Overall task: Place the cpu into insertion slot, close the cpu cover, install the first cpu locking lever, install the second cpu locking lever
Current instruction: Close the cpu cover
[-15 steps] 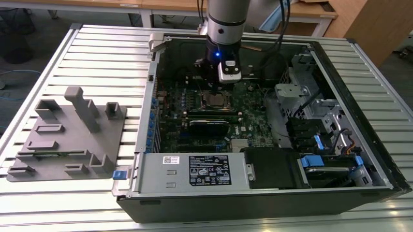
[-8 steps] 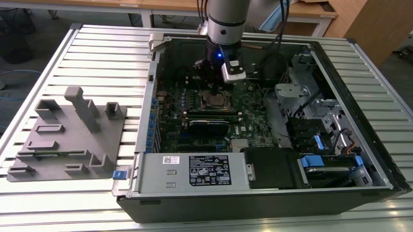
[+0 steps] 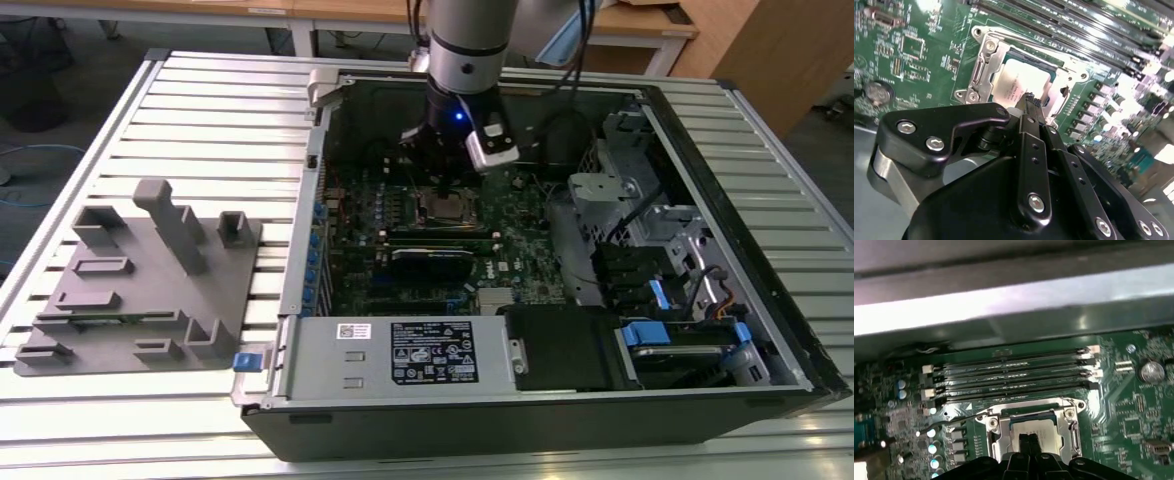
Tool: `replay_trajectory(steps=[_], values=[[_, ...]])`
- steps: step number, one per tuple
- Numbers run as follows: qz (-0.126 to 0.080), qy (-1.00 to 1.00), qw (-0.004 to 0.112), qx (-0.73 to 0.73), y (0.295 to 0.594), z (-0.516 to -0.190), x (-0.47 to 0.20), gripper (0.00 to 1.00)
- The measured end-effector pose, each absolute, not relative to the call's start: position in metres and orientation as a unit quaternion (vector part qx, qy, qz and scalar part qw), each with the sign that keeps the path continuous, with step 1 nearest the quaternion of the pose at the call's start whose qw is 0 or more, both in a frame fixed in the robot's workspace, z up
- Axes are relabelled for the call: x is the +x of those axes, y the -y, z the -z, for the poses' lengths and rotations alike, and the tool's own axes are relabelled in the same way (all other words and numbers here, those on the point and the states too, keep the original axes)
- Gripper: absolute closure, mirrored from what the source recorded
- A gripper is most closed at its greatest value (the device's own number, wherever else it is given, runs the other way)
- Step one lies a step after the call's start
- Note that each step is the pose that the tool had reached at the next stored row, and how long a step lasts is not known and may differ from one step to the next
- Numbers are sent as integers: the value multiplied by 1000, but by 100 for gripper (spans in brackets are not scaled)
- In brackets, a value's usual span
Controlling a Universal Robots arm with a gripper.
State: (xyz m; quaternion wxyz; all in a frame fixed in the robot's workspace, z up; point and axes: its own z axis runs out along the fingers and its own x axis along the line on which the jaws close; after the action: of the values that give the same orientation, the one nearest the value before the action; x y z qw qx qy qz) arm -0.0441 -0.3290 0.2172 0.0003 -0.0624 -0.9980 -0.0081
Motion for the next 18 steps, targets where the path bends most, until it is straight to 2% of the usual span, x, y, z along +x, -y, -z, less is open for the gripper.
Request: replay_trajectory(steps=[7, 12, 18], values=[[7, 1000, 1, -4, 329, -216, -44, 89], [-2, 1000, 1, -1, 329, -216, -48, 89], [-5, 1000, 1, -8, 329, -214, -57, 89]])
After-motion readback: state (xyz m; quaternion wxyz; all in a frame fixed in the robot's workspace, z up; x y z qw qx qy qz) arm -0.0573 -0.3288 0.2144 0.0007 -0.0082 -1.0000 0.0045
